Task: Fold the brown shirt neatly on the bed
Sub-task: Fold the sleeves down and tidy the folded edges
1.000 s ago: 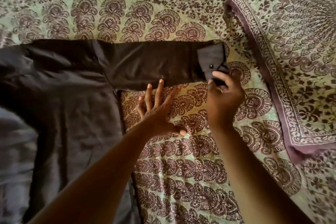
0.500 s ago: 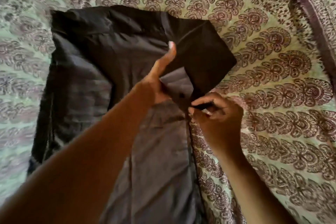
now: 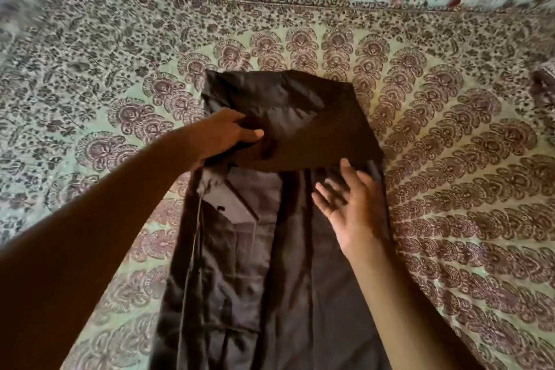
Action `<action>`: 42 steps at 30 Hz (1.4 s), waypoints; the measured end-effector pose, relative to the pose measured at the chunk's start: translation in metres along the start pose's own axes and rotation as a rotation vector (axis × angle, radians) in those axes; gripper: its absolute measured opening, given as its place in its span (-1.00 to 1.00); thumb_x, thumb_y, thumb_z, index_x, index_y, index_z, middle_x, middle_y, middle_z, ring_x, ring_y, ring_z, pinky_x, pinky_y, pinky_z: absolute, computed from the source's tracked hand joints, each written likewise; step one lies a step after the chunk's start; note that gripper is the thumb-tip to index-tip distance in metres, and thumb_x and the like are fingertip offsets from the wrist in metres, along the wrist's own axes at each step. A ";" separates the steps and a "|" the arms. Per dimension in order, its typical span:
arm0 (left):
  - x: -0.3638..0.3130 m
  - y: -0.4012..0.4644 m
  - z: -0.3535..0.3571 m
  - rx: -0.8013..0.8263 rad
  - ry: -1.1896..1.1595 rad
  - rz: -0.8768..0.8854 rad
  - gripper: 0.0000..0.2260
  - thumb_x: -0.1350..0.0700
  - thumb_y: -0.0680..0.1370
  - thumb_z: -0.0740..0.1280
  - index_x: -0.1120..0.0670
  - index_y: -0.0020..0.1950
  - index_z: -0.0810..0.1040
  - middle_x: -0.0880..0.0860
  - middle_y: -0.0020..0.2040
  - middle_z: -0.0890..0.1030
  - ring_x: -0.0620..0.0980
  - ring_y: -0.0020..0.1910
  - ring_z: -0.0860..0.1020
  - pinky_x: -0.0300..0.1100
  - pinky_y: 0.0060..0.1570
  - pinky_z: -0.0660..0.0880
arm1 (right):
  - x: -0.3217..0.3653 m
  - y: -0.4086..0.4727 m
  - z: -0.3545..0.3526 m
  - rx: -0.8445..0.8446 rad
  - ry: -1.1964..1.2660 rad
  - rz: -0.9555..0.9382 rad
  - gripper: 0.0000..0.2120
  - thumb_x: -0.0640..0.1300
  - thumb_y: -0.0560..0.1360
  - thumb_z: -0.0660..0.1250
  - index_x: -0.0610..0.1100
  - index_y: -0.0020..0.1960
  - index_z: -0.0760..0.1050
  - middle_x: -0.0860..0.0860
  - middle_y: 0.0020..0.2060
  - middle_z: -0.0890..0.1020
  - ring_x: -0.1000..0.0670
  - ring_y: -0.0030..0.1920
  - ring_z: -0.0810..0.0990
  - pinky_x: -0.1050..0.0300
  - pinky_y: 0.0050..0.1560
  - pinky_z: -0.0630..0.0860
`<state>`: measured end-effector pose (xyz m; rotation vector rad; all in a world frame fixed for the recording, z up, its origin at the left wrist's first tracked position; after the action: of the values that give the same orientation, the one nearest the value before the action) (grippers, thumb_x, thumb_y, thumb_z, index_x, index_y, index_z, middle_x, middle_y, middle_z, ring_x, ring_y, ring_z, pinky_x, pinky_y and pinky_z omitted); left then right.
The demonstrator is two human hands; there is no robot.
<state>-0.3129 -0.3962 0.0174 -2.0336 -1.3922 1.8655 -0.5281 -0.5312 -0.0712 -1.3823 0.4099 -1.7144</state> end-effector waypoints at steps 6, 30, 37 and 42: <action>0.036 0.012 -0.096 -0.201 0.521 -0.025 -0.80 0.06 0.62 0.35 0.17 0.11 0.64 0.18 -0.11 0.65 0.12 -0.17 0.62 -0.11 -0.11 0.53 | 0.009 0.034 0.059 -0.267 0.095 -0.113 -0.30 -0.20 0.54 0.49 0.22 0.49 0.22 -0.03 0.35 0.41 -0.20 0.21 0.53 -0.10 -0.13 0.61; 0.093 0.092 -0.208 -0.720 1.048 -0.101 -0.61 0.20 0.61 0.35 0.15 0.41 0.35 0.30 0.21 0.56 0.34 0.27 0.52 0.30 0.34 0.32 | -0.065 0.051 0.128 -0.084 -0.132 -0.116 -0.52 -0.47 0.54 0.35 -0.25 0.43 0.46 -0.20 0.03 0.63 -0.17 0.09 0.71 0.14 -0.08 0.69; 0.067 0.096 -0.121 -0.643 1.132 0.324 -0.48 0.13 0.42 0.53 0.16 0.32 0.45 0.23 0.31 0.52 0.25 0.31 0.46 0.25 0.36 0.31 | -0.046 0.029 0.115 -0.059 -0.508 -0.318 -0.50 -0.32 0.56 0.40 -0.09 0.45 0.39 0.03 -0.27 0.71 0.00 -0.28 0.73 0.11 -0.18 0.68; 0.021 0.075 0.011 -0.358 0.940 0.862 -0.83 0.15 0.52 0.33 0.16 0.09 0.56 0.17 0.05 0.59 0.26 0.02 0.56 0.09 -0.08 0.51 | -0.006 -0.002 0.047 -0.360 -1.403 -0.746 -0.51 -0.02 0.42 0.52 -0.09 0.31 0.53 -0.13 0.12 0.59 -0.19 0.14 0.56 0.02 0.11 0.46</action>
<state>-0.2823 -0.4327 -0.0452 -3.3262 -0.6230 0.4264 -0.4859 -0.5135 -0.0579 -2.7986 -0.6987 -0.7261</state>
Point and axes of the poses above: each hand's wrist, its own y-axis towards the middle knuckle, its own z-axis out of the palm, x = y × z, the point moved 8 cm from there along y, towards the middle knuckle
